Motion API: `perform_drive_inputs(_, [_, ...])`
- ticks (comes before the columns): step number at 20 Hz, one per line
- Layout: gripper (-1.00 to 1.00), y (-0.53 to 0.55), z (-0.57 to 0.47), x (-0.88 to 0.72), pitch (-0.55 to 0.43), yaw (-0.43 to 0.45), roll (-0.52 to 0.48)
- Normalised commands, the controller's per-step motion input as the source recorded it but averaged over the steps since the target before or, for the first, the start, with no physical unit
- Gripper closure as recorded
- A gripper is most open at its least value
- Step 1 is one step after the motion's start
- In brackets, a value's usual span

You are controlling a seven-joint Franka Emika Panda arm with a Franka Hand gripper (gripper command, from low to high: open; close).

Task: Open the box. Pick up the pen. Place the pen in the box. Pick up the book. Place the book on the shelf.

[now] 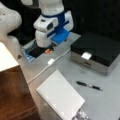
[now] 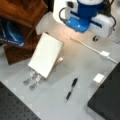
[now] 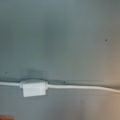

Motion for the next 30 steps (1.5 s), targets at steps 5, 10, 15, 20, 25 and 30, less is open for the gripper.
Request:
perform_drive_inputs(5, [-1.00,0.31,-0.05,0.22,0.058,-0.199,0.173])
perform_drive_inputs(10, [-1.00,0.24,0.02,0.29,0.085,-0.213,0.176])
perform_drive_inputs(15, [-1.00,0.25,0.00,0.38,0.079,-0.187,0.238])
perform_drive_inputs(20, [-1.00,0.24,-0.03,0.37,0.076,-0.164,0.270])
perform_drive_inputs(25, [-1.00,0.17,-0.01,0.32,0.058,-0.119,0.269])
perform_drive_inputs(30, [-1.00,0.10,-0.06,0.28,-0.009,-0.082,0.337])
